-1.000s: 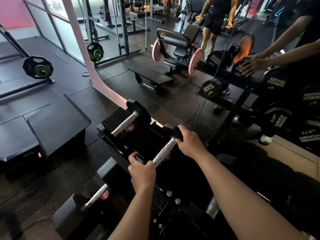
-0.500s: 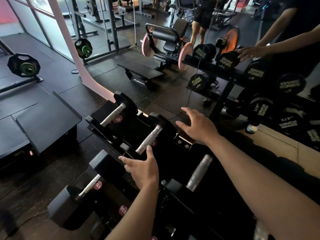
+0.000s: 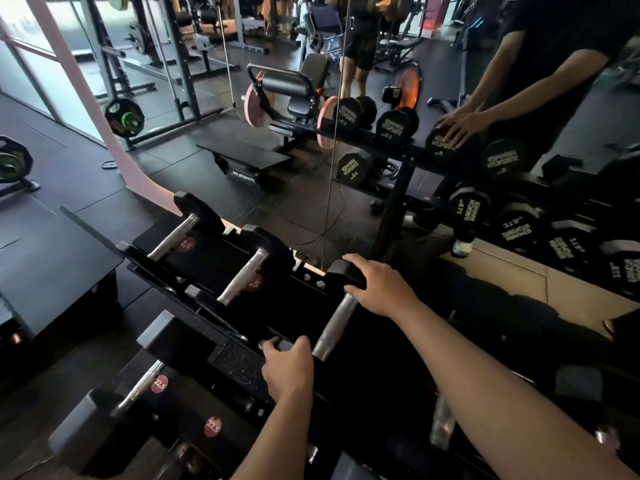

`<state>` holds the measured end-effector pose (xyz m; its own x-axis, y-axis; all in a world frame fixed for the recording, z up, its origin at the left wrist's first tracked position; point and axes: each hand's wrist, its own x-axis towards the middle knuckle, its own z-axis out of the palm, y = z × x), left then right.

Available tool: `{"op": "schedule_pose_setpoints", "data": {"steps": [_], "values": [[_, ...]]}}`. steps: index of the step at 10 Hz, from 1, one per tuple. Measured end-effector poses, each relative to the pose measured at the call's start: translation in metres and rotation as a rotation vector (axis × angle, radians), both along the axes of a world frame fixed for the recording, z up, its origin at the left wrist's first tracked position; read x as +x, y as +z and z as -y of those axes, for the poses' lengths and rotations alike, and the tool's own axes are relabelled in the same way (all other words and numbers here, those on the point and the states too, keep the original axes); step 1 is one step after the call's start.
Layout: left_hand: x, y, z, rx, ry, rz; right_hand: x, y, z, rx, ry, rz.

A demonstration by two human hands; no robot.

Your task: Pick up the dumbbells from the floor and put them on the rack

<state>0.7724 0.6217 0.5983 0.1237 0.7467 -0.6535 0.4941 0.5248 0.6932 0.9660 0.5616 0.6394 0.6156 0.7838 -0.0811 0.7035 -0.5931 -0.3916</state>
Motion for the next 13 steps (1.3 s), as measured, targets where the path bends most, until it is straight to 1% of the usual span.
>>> {"op": "schedule_pose_setpoints", "data": {"steps": [1, 2, 5, 7, 9, 11, 12, 13], "values": [[0.0, -0.002, 0.001, -0.02, -0.004, 0.011, 0.003, -0.005, 0.001, 0.045, 0.024, -0.06], [-0.002, -0.007, 0.003, -0.03, -0.003, 0.03, 0.007, -0.009, -0.005, 0.081, 0.074, -0.066], [-0.005, -0.006, -0.001, -0.007, -0.041, -0.032, 0.007, -0.021, -0.002, 0.097, 0.057, -0.001], [-0.002, -0.008, -0.003, 0.017, -0.044, -0.033, 0.008, -0.024, -0.005, 0.14, 0.054, 0.028], [-0.004, -0.007, -0.002, 0.036, -0.008, -0.02, 0.0, -0.024, -0.006, 0.065, 0.032, 0.084], [-0.001, -0.009, -0.006, 0.08, -0.025, -0.028, -0.004, -0.018, -0.003, -0.013, 0.001, 0.085], [0.002, 0.006, -0.01, 0.228, -0.077, -0.076, -0.013, -0.003, 0.001, 0.069, -0.023, 0.097], [0.004, 0.019, -0.013, 0.363, -0.161, -0.075, -0.014, 0.007, 0.012, 0.134, -0.051, 0.072]]}}
